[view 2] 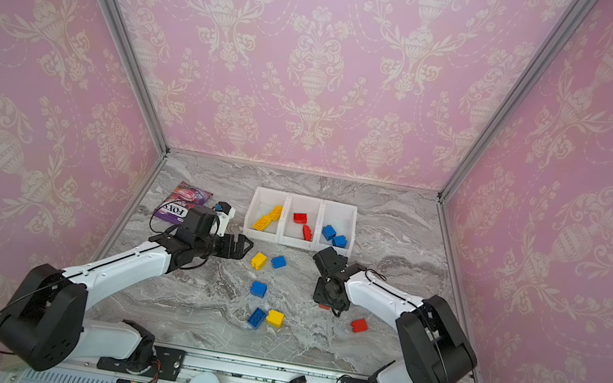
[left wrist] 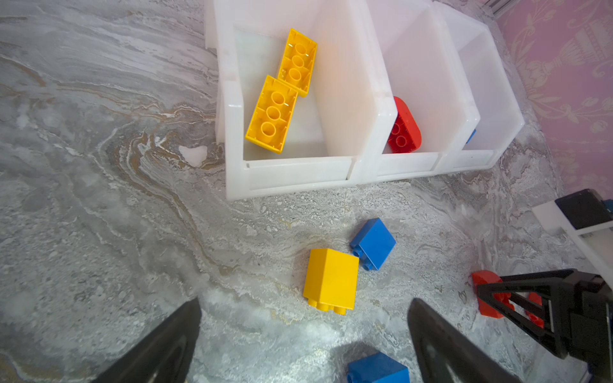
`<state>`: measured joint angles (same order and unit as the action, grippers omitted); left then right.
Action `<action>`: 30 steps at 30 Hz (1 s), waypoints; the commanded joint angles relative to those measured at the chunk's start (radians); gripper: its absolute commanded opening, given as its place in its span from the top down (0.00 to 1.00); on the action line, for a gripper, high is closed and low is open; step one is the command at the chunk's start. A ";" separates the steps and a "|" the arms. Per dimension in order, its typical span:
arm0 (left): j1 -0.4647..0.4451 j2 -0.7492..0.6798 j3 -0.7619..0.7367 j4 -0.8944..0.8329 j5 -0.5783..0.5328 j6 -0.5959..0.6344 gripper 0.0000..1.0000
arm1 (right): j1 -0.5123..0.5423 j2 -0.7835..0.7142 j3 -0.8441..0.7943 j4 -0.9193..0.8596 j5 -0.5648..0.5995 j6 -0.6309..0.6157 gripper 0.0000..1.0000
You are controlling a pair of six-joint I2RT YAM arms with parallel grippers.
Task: Sort the legos into containers by color
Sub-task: 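Lower the right gripper onto a small red brick and close on it, then carry the small red brick with the right gripper into the middle compartment and release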
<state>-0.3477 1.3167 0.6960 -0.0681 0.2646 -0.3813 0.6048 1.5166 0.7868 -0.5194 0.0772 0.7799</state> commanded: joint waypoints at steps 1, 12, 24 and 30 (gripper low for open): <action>0.010 -0.014 0.020 -0.002 0.012 -0.002 0.01 | 0.007 0.010 -0.005 -0.007 0.009 0.002 0.63; 0.010 -0.023 0.015 -0.002 0.010 -0.005 0.01 | 0.019 -0.007 0.047 -0.026 0.003 -0.026 0.70; 0.008 -0.033 0.001 0.014 0.019 -0.017 0.01 | 0.029 0.083 0.349 -0.057 0.023 -0.141 0.70; 0.008 -0.048 -0.010 0.021 0.020 -0.025 0.01 | 0.030 0.223 0.579 -0.068 0.032 -0.232 0.69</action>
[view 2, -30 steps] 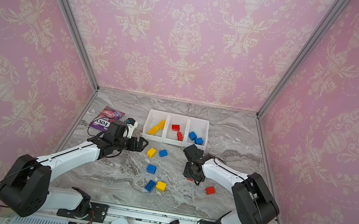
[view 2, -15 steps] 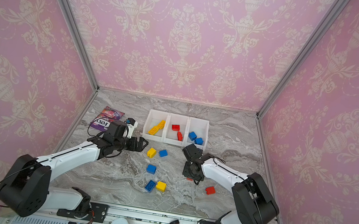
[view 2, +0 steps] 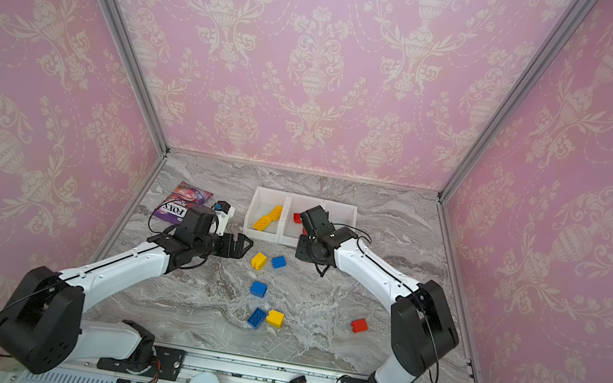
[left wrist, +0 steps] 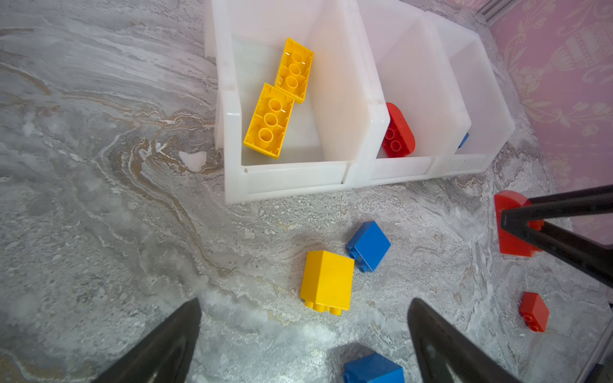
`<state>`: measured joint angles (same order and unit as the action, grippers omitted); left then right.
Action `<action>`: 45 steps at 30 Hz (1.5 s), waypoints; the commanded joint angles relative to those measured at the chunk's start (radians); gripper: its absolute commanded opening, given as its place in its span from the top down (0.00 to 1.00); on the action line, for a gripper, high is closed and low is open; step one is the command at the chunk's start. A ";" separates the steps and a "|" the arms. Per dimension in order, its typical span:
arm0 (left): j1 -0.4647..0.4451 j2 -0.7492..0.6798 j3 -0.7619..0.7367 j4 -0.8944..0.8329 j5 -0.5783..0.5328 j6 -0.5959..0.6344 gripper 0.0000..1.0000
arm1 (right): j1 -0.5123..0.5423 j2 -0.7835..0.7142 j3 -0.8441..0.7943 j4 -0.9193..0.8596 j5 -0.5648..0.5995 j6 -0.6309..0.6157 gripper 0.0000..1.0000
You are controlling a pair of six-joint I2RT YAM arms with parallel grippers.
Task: Sort the legos into containers by color
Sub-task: 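Carry the small red brick with the right gripper into the middle compartment and release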
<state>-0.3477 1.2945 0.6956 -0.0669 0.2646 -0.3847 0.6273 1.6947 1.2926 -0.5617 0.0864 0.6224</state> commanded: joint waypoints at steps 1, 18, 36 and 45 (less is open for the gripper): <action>0.009 -0.028 -0.010 0.018 0.021 -0.022 0.01 | 0.006 0.072 0.109 -0.029 0.025 -0.086 0.69; 0.007 -0.063 -0.024 0.004 0.021 -0.037 0.01 | -0.058 0.404 0.466 -0.057 0.020 -0.174 0.69; -0.011 -0.043 0.002 -0.033 0.008 -0.020 0.01 | -0.075 0.462 0.486 -0.044 -0.016 -0.174 0.47; -0.034 -0.021 0.028 -0.062 -0.001 -0.006 0.01 | -0.073 0.381 0.430 -0.036 -0.031 -0.173 0.46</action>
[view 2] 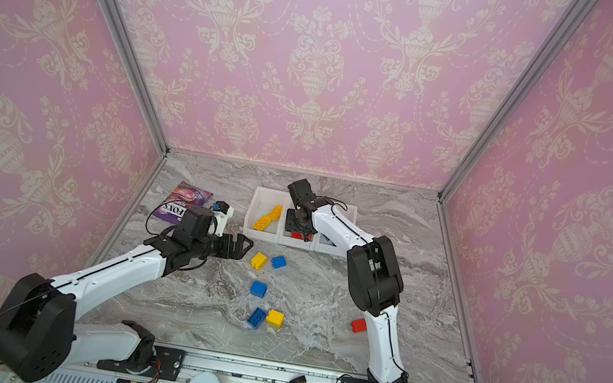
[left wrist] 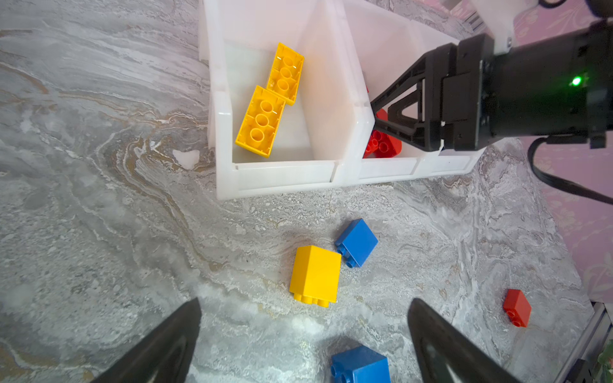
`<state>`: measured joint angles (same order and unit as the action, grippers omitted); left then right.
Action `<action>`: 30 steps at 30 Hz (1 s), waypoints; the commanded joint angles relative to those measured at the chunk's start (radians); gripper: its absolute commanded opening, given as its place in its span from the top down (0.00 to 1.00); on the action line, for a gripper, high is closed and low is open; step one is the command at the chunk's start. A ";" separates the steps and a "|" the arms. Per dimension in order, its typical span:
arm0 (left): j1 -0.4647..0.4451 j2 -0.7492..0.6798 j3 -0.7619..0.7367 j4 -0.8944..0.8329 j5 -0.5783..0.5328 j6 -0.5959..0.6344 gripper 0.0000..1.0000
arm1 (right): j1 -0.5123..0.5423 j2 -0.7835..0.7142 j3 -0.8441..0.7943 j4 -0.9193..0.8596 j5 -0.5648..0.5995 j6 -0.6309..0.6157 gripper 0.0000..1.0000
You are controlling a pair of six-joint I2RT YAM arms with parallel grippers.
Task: Sort the legos into containers by color
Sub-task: 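Lower the left gripper onto a yellow brick while the right gripper withdraws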
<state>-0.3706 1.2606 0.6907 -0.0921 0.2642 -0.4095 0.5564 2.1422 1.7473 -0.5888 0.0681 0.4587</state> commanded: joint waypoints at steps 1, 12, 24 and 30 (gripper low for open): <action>-0.015 0.018 0.034 -0.045 -0.004 0.024 0.01 | -0.001 -0.081 -0.036 -0.007 -0.017 -0.009 0.46; -0.074 0.091 0.134 -0.142 -0.035 0.090 0.05 | 0.020 -0.311 -0.270 0.019 -0.072 0.013 0.24; -0.153 0.287 0.315 -0.345 -0.069 0.197 0.18 | 0.023 -0.621 -0.643 0.063 -0.125 0.067 0.07; -0.199 0.423 0.452 -0.482 -0.143 0.240 0.22 | 0.022 -0.727 -0.762 0.080 -0.161 0.080 0.06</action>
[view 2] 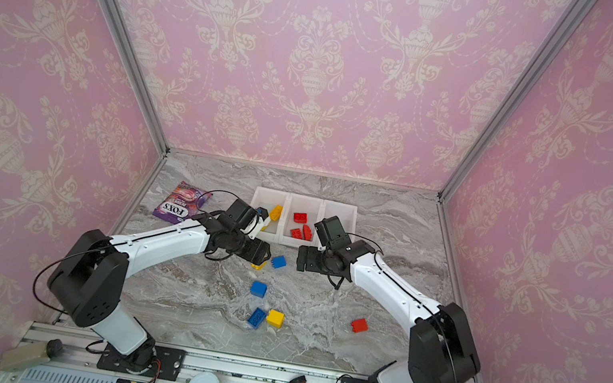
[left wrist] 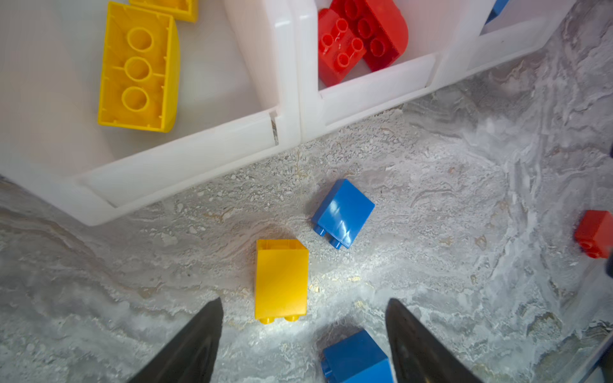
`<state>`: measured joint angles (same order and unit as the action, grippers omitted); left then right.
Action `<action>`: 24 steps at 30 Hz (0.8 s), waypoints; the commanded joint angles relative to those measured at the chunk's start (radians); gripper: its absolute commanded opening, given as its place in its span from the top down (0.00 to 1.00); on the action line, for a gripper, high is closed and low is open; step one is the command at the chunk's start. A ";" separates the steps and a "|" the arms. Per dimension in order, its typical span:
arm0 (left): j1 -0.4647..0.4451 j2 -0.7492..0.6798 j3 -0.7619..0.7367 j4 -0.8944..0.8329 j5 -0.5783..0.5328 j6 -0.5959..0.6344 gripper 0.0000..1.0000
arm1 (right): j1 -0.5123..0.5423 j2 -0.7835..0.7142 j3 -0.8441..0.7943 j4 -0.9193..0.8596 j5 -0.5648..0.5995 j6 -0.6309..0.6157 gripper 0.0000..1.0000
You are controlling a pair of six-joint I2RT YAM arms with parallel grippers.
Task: Sort the legos into containers by color
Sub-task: 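Lower the left gripper onto a yellow brick while the right gripper withdraws, then close the left gripper on the yellow brick and lift it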
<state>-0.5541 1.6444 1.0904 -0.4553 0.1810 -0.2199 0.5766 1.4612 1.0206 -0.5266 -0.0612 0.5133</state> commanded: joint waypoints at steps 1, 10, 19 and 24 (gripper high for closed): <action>-0.022 0.056 0.066 -0.128 -0.068 0.051 0.23 | 0.001 -0.062 -0.053 0.026 -0.046 0.032 0.05; -0.036 0.158 0.137 -0.196 -0.109 0.062 0.30 | -0.016 -0.157 -0.163 0.040 -0.073 0.057 0.04; -0.046 0.218 0.174 -0.206 -0.125 0.056 0.40 | -0.045 -0.186 -0.194 0.040 -0.075 0.061 0.03; -0.046 0.221 0.178 -0.214 -0.139 0.058 0.51 | -0.050 -0.188 -0.192 0.040 -0.075 0.059 0.03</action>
<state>-0.5934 1.8591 1.2465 -0.6315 0.0719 -0.1730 0.5320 1.2995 0.8383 -0.4896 -0.1253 0.5545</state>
